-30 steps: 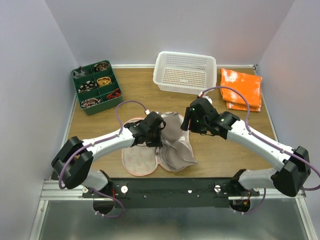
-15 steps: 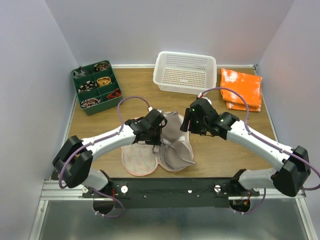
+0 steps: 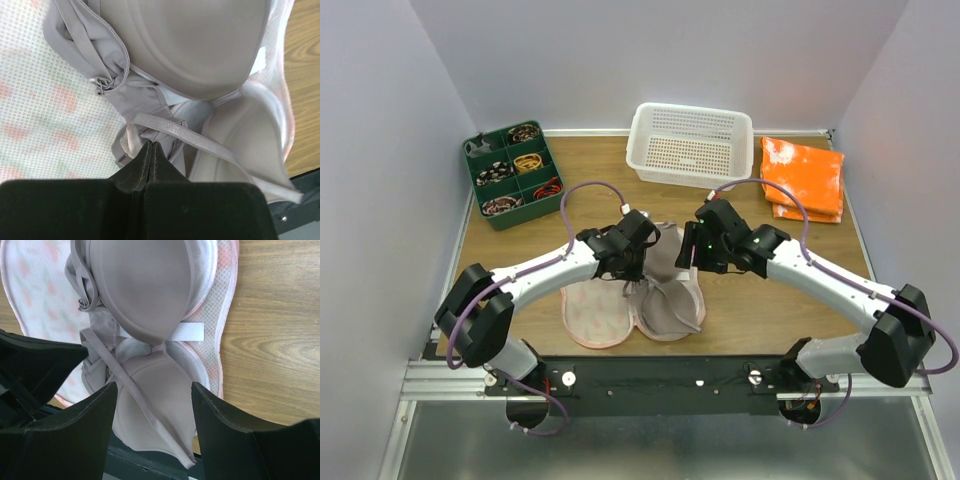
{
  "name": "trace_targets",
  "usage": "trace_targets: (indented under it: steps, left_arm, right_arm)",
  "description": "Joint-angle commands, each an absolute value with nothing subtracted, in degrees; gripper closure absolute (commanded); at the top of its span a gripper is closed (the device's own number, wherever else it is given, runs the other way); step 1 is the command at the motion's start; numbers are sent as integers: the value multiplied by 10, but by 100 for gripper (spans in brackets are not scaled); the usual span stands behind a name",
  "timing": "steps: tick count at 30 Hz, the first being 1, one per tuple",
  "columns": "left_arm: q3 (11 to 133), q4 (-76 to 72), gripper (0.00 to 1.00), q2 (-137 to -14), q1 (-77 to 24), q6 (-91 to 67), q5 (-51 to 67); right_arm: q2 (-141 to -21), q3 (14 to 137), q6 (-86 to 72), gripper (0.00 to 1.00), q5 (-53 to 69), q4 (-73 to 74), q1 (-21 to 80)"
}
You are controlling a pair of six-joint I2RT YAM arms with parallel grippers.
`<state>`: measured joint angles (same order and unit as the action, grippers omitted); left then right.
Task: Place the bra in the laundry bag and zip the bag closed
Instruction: Adjust the bra in the laundry bag.
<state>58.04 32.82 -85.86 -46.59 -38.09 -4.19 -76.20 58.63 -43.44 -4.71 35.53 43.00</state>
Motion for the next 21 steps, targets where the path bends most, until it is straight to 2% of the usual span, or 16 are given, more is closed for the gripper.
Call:
trace_targets:
  steps: [1, 15, 21]
  left_arm:
    - [592, 341, 100, -852, -463, -361, -85]
    - [610, 328, 100, -845, -461, -367, -125]
    - [625, 329, 100, -866, -456, -356, -107]
  right_arm:
    - [-774, 578, -424, 31, -28, 340, 428]
    - [-782, 575, -422, 31, -18, 330, 428]
    - [-790, 567, -420, 32, -3, 318, 428]
